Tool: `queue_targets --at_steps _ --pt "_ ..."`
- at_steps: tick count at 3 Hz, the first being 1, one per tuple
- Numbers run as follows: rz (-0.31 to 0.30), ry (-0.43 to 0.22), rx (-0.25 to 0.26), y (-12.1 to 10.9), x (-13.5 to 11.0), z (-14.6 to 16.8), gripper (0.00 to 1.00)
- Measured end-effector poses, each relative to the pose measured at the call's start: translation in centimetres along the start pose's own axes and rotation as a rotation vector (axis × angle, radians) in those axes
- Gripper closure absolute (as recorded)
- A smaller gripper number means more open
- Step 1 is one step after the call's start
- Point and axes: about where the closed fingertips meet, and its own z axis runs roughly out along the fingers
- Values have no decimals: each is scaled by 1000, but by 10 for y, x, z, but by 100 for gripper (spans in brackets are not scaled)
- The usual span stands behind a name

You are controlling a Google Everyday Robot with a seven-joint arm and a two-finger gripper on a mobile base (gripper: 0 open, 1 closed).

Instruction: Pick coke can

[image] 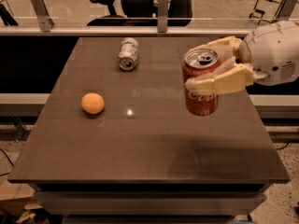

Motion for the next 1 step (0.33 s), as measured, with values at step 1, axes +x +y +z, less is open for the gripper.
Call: queue_targets --at_steps 1 --pt "-1 0 1 0 -1 0 100"
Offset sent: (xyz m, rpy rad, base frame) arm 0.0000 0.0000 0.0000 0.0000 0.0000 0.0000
